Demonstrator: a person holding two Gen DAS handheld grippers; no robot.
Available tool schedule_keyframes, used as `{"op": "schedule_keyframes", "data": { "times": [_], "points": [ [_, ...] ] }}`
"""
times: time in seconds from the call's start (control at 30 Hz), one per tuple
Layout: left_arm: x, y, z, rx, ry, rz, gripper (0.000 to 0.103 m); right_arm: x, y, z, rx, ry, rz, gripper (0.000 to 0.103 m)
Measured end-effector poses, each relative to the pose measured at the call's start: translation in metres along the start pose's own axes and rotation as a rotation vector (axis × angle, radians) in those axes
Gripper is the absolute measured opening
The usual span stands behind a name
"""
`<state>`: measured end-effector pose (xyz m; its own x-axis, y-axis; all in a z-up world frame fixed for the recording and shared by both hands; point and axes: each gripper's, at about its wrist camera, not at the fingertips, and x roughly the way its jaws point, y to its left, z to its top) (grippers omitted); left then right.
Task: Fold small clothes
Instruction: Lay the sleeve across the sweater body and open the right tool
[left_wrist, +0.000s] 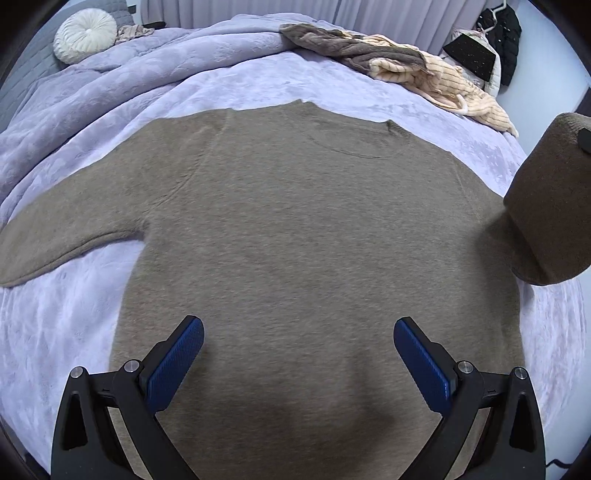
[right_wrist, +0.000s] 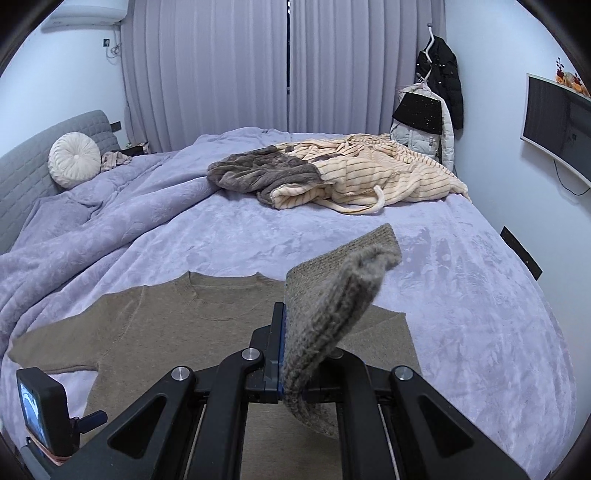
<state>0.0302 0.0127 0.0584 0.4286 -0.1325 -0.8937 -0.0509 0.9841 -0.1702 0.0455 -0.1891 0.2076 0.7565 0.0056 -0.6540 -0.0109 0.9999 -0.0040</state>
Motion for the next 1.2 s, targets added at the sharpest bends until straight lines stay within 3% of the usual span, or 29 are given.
{"op": "schedule_keyframes", "data": {
  "times": [0.4,0.67,1.1,1.2],
  "points": [
    [-0.005,0.065,-0.024,-0.112,0.001,-0.009,0.103,0.028,0.113,-0.019,-0.129,0.045,0.084,0.006],
    [-0.007,0.092,-0.034,-0.151,0.008,-0.016,0.103,0.073,0.184,-0.042,-0.205,0.131,0.118,0.006],
    [-0.013,0.108,-0.047,-0.200,0.000,-0.026,0.103,0.127,0.237,-0.087,-0.320,0.263,0.143,0.007],
    [-0.014,0.109,-0.050,-0.214,0.003,-0.029,0.103,0.128,0.242,-0.089,-0.318,0.303,0.216,0.017]
  ]
}}
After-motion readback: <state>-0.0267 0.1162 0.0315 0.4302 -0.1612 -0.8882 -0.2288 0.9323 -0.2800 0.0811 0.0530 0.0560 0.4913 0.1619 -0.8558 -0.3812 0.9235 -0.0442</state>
